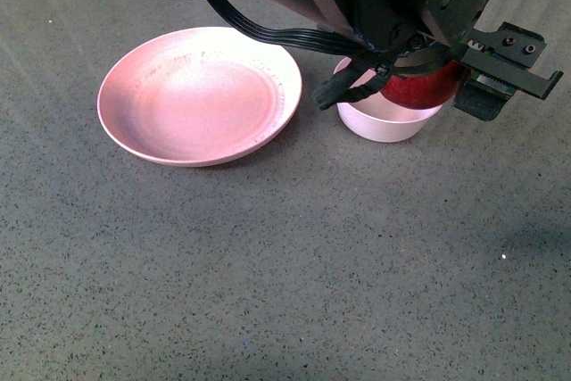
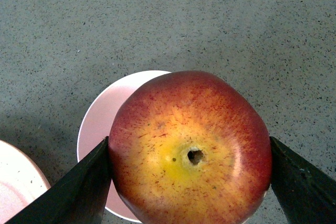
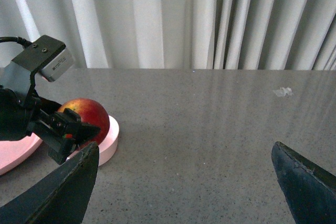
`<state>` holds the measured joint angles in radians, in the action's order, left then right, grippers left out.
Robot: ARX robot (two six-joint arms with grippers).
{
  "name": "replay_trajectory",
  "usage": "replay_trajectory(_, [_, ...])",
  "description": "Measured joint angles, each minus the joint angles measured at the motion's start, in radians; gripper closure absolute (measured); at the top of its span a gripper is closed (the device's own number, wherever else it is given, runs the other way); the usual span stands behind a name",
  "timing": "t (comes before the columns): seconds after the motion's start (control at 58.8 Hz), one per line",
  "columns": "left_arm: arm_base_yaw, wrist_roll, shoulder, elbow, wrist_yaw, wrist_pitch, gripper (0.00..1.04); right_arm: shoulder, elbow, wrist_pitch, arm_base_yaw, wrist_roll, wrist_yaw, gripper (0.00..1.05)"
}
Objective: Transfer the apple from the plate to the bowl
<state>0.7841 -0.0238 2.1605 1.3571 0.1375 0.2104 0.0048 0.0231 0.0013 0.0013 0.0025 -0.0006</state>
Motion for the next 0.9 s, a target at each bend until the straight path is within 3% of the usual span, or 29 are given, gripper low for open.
replay_trajectory(0.323, [-0.003, -0.001, 0.000, -0.002, 0.000, 0.007, 0.29, 0.000, 0.000, 0.000, 0.000, 0.000, 0.000, 0.09])
replay_trajectory(0.493, [-0.006, 0.002, 0.000, -0.005, -0.001, 0.012, 0.07, 0.000, 0.000, 0.000, 0.000, 0.000, 0.000, 0.09])
replay_trajectory(0.902, [-0.013, 0.003, -0.003, -0.027, -0.035, 0.035, 0.09, 0.000, 0.000, 0.000, 0.000, 0.000, 0.000, 0.09])
